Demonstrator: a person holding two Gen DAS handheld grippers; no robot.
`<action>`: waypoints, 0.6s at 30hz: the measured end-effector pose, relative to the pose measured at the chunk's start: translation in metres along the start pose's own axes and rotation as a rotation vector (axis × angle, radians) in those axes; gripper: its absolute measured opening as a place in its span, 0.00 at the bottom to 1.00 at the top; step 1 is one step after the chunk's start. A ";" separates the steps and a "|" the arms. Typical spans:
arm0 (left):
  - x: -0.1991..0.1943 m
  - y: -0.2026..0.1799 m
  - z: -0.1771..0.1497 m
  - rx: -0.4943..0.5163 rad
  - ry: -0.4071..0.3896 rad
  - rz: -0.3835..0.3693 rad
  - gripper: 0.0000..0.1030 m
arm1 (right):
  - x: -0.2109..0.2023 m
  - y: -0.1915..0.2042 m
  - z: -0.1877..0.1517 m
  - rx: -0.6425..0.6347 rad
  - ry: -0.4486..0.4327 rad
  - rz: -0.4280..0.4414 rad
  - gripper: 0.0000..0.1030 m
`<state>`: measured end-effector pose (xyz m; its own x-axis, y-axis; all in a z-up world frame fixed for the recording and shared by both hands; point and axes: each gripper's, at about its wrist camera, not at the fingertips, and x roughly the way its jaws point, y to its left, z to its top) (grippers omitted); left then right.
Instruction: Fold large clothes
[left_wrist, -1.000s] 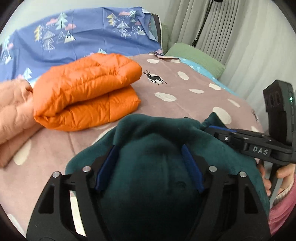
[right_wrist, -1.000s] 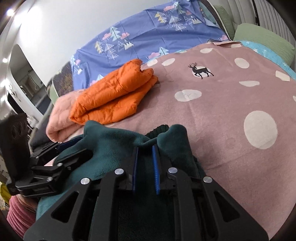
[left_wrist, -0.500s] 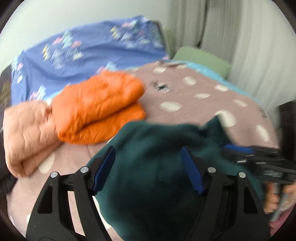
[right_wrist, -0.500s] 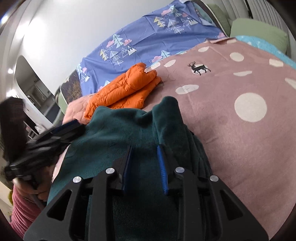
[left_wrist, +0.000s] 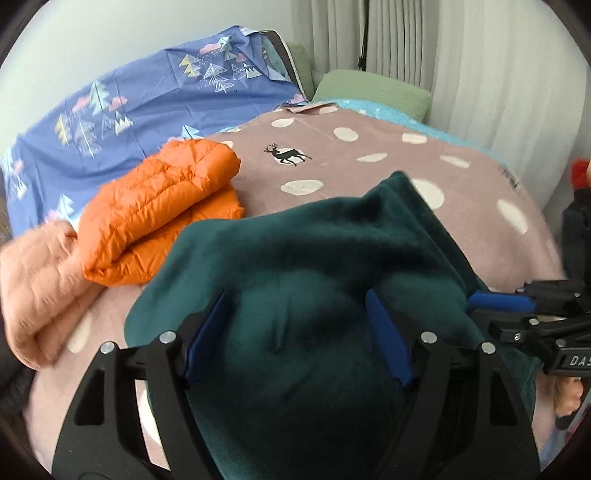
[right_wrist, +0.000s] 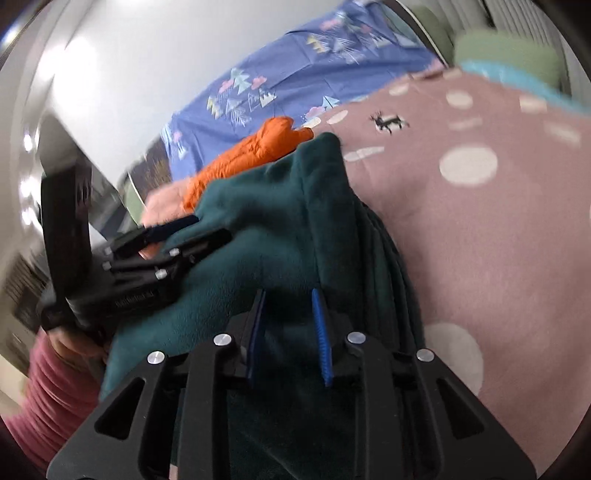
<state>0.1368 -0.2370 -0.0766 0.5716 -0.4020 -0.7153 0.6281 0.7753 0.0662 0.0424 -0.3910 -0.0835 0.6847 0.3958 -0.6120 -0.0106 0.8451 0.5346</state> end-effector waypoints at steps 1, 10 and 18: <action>0.001 -0.003 0.001 0.007 -0.001 0.006 0.75 | -0.006 -0.004 0.002 0.047 0.007 0.017 0.20; -0.005 0.001 -0.005 -0.007 -0.022 0.013 0.75 | -0.063 -0.012 -0.030 0.070 -0.016 -0.093 0.81; -0.008 -0.002 -0.006 -0.009 -0.034 0.019 0.75 | -0.046 -0.050 -0.060 0.284 0.068 0.049 0.83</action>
<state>0.1281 -0.2323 -0.0748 0.6013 -0.4036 -0.6896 0.6121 0.7874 0.0729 -0.0322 -0.4302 -0.1165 0.6377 0.4648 -0.6142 0.1690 0.6936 0.7003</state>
